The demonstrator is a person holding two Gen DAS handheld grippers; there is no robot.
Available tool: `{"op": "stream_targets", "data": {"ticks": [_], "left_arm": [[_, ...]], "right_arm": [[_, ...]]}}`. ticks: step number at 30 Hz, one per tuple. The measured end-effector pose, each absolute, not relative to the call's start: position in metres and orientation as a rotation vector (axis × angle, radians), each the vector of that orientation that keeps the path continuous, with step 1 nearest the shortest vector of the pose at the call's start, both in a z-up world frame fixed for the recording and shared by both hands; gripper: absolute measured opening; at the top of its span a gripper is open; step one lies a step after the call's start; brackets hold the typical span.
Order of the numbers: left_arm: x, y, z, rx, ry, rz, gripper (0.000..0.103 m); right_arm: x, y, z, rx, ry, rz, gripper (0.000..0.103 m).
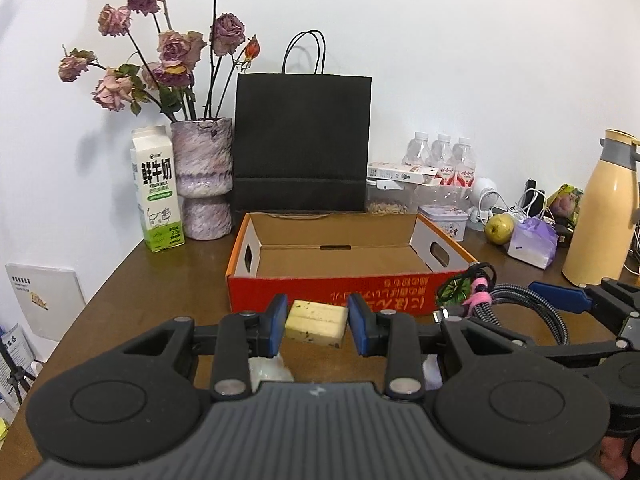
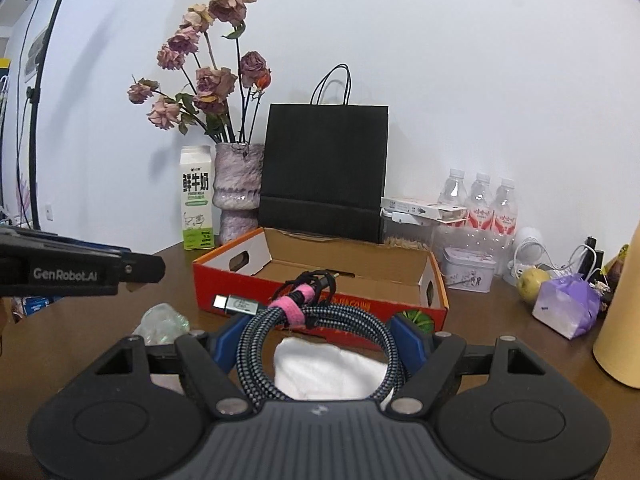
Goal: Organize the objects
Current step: 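Carry the yellow block and braided cable over the cardboard box with both tools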
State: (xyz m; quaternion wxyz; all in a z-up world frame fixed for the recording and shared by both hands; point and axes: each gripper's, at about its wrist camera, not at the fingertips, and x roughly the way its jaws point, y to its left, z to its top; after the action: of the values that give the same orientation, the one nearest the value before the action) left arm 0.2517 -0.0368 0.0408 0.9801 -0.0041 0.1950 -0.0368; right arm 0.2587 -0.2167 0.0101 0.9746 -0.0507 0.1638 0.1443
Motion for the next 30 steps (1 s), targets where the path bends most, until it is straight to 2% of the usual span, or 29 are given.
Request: {"op": "stream_targets", "data": {"ticks": [30], "left_arm": [[0.398,-0.041,0.060,-0.066,0.403,-0.027,0.033]], "right_arm": [[0.397,-0.207,0.033,-0.079,0.347,0.318,0.076]]}}
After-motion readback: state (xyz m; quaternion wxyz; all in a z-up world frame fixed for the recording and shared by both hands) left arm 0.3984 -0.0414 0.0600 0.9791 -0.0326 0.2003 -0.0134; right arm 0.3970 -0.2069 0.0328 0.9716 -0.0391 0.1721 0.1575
